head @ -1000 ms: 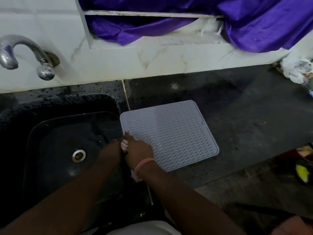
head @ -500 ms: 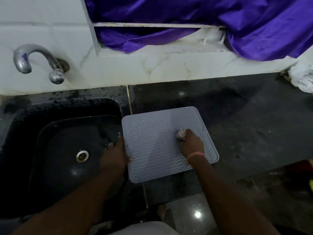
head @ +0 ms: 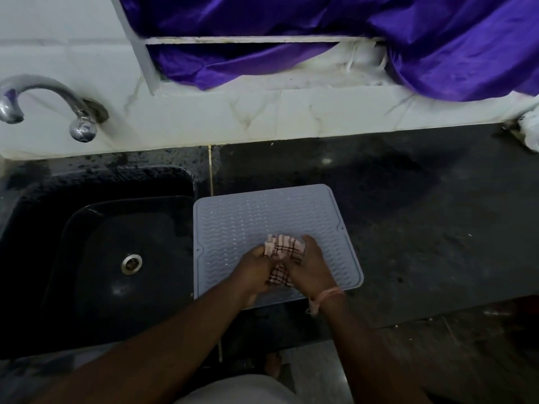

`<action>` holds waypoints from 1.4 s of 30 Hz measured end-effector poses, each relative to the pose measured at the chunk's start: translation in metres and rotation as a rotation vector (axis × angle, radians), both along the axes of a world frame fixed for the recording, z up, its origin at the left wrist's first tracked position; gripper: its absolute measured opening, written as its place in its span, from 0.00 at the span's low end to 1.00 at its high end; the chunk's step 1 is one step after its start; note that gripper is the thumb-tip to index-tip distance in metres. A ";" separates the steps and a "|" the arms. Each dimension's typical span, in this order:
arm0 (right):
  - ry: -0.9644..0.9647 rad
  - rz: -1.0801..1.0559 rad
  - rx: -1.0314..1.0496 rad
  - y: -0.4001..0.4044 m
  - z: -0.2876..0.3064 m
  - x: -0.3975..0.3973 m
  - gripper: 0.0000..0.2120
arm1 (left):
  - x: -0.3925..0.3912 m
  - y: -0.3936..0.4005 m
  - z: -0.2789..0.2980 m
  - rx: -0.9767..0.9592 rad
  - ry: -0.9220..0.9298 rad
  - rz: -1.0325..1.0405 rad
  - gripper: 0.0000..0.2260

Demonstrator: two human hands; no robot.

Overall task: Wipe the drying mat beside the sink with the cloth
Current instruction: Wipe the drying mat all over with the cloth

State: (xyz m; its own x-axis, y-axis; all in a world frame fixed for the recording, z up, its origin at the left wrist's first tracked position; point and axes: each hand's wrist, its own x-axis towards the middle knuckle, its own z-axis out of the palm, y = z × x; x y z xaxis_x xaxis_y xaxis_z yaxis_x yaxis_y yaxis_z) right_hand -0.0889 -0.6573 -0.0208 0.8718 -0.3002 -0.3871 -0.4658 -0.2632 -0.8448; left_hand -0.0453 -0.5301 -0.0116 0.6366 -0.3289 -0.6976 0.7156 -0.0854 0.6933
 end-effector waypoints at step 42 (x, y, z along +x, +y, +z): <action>0.158 -0.188 -0.935 0.028 -0.020 0.047 0.13 | 0.002 0.164 -0.054 0.269 -0.446 -0.018 0.25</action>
State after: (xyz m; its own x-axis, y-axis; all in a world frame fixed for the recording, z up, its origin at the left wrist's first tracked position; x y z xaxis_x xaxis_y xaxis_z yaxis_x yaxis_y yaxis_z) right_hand -0.0416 -0.6295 -0.0403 0.7363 -0.6760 -0.0297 -0.6594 -0.7069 -0.2557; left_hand -0.0430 -0.3659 -0.0660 0.8869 -0.1894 -0.4213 0.3525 -0.3118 0.8823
